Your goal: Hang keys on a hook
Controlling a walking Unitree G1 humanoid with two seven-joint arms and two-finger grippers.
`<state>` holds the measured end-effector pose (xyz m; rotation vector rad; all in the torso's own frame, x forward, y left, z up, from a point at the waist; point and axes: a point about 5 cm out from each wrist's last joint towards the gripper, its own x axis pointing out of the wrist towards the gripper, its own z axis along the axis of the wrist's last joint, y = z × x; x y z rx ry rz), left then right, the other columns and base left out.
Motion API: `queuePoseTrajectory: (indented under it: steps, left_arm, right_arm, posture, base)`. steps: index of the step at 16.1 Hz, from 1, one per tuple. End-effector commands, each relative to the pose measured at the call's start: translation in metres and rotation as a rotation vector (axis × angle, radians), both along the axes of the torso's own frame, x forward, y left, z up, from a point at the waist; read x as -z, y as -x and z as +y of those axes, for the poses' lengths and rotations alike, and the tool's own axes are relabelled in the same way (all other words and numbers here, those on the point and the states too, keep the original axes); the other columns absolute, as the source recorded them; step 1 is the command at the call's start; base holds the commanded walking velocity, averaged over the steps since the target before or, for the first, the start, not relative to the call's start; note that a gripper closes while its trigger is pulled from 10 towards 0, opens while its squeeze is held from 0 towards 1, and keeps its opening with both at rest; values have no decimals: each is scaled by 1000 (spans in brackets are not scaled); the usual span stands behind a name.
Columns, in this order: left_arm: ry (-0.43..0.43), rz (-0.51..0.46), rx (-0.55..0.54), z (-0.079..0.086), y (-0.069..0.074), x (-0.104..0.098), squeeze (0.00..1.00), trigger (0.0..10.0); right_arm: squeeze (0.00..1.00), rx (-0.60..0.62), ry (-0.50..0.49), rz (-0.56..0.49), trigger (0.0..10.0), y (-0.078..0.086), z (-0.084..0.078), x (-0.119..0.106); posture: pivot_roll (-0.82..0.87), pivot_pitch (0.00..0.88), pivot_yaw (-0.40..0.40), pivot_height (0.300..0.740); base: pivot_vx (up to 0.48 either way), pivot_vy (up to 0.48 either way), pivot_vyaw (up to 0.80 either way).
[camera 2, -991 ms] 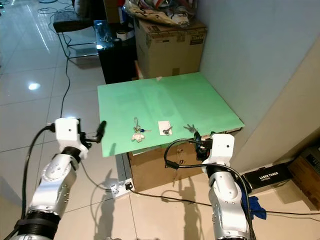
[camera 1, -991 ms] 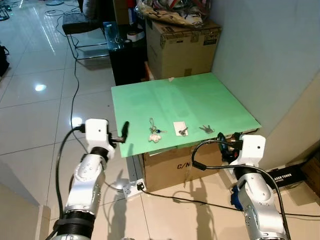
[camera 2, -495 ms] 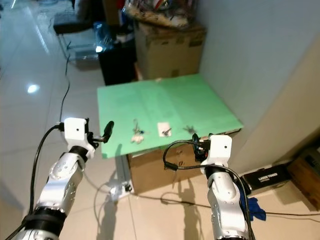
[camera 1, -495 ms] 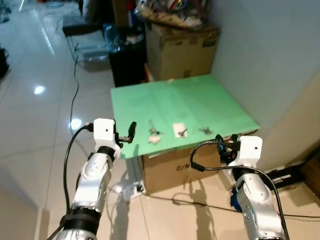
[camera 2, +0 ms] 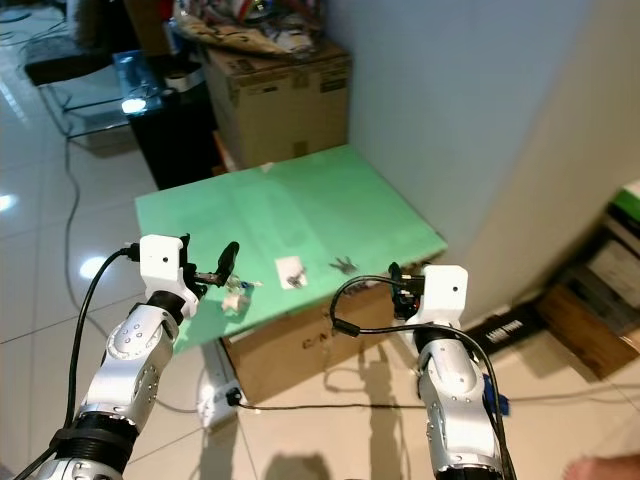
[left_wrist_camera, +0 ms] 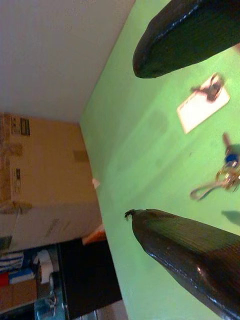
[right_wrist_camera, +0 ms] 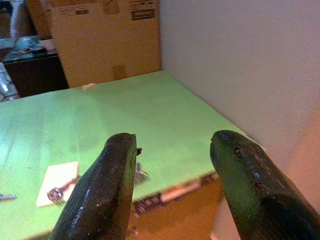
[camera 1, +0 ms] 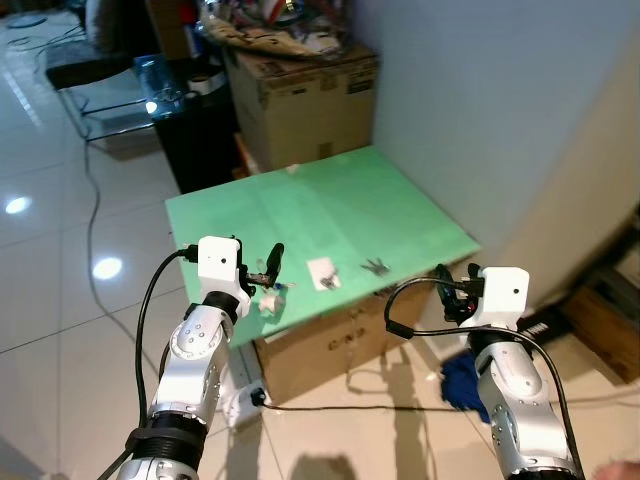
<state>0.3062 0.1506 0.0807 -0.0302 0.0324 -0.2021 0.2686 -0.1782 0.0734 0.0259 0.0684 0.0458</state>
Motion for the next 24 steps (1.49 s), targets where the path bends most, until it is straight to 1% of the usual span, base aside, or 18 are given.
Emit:
queuePoseTrajectory:
  steps: [1, 2, 5, 6, 8, 9, 10, 11, 12, 13, 14, 15, 16, 17, 18, 20, 21, 24]
  left_arm:
    - [-7, -11, 15, 0, -1, -2, 0, 10000]
    - [-8, -11, 16, -1, -1, -2, 0, 10000]
    - [-36, 40, 10, -2, -1, 5, 0, 10000]
    - [-31, 60, 6, -3, -3, 7, 0, 10000]
    - [-47, 166, 12, -9, -9, 20, 0, 10000]
    - [-26, 203, 6, -11, -15, 23, 0, 10000]
    - [-19, 217, -2, -12, -17, 23, 0, 10000]
    - [-19, 253, -9, -15, -21, 26, 0, 10000]
    - [-13, 284, -10, -20, -25, 27, 0, 10000]
    - [-30, 265, 11, -24, -27, 24, 0, 10000]
    - [-25, 239, 42, -25, -25, 21, 0, 10000]
    - [-15, 213, 60, -25, -23, 20, 0, 10000]
    - [-6, 163, 74, -24, -21, 16, 0, 10000]
    - [3, 141, 62, -22, -19, 14, 0, 10000]
    - [13, 137, 62, -23, -18, 14, 0, 10000]
    - [4, 135, 67, -25, -18, 15, 0, 10000]
    - [-10, 136, 57, -24, -18, 15, 0, 10000]
    - [-46, 148, 20, -17, -20, 17, 0, 10000]
  right_arm:
    - [0, -10, -6, 6, 10000, -3, 2, 0]
    - [0, -11, -6, 7, 10000, -3, 2, 0]
    - [0, -16, -9, 15, 10000, -2, 3, 1]
    - [0, -18, -10, 16, 10000, -1, 3, 1]
    - [0, -14, -19, 26, 10000, 0, 3, 4]
    - [0, -14, -20, 32, 10000, 1, 3, 5]
    - [0, -15, -19, 33, 10000, 2, 3, 6]
    - [0, -29, -15, 43, 10000, 5, 3, 7]
    - [0, -37, -4, 47, 10000, 9, 3, 7]
    - [0, -30, -4, 47, 10000, 14, 0, 7]
    - [0, -10, -4, 47, 10000, 16, -3, 8]
    - [0, 5, -3, 49, 10000, 16, -5, 9]
    - [0, 11, -2, 52, 10000, 16, -5, 9]
    - [0, 12, -7, 51, 10000, 17, -4, 9]
    - [0, 17, -18, 45, 10000, 17, -4, 9]
    - [0, 6, -13, 50, 10000, 16, -3, 9]
    - [0, 1, -19, 44, 10000, 15, -2, 9]
    - [0, -22, -8, 46, 10000, 14, 1, 9]
  posture:
    - [-65, 0, 42, 740]
    - [-66, 0, 43, 740]
    - [-69, 0, 44, 740]
    - [-70, 0, 45, 740]
    - [-78, 0, 49, 740]
    - [-85, 0, 52, 740]
    - [-94, 0, 56, 740]
    - [-103, 0, 56, 740]
    - [-131, 0, 73, 740]
    - [-143, 0, 83, 740]
    - [-155, 0, 96, 740]
    - [-155, 0, 96, 740]
    - [-161, 0, 108, 740]
    - [-162, 0, 114, 740]
    - [-157, 0, 118, 740]
    - [-153, 0, 116, 740]
    - [-146, 0, 110, 740]
    - [-144, 0, 98, 740]
  base:
    - [450, 0, 0]
    - [450, 0, 0]
    - [0, 0, 0]
    - [0, 0, 0]
    - [0, 0, 0]
    - [0, 0, 0]
    - [0, 0, 0]
    - [0, 0, 0]
    - [0, 0, 775]
    - [0, 0, 700]
    - [0, 0, 675]
    - [0, 0, 600]
    - [0, 0, 0]
    - [0, -458, 0]
    - [0, -454, 0]
    - [0, -450, 0]
    - [0, -439, 650]
    - [0, -425, 604]
